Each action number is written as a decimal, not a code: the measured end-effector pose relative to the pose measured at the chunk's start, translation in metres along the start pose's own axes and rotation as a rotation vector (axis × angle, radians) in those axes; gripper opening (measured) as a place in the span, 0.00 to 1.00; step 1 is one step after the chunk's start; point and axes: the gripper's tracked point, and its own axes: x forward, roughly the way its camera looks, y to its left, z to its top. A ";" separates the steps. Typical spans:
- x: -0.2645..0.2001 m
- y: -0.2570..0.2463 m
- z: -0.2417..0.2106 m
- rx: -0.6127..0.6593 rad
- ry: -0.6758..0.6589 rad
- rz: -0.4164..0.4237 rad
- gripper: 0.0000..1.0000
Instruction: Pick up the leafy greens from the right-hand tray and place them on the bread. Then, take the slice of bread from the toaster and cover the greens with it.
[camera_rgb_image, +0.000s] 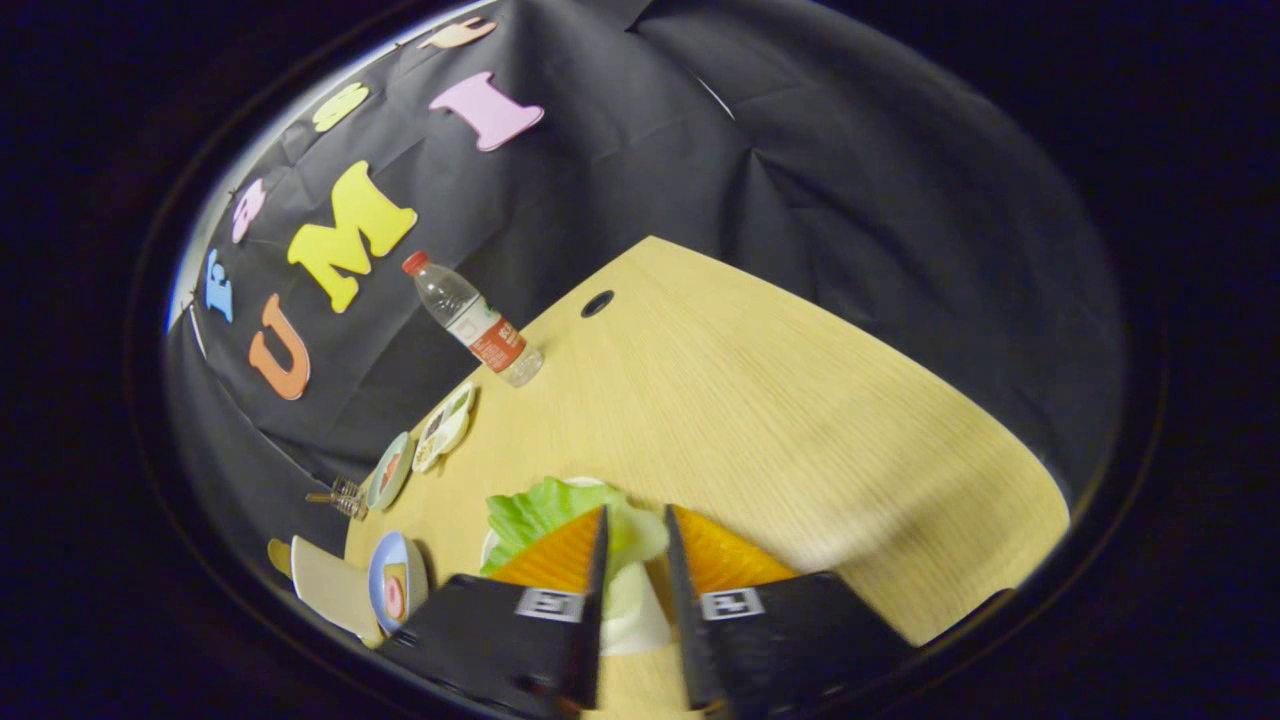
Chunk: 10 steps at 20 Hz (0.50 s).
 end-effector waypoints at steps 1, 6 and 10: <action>0.002 0.000 -0.003 -0.008 0.005 0.004 0.13; -0.018 0.012 0.012 -0.025 -0.028 0.056 0.00; -0.035 0.037 0.019 -0.032 -0.065 0.100 0.00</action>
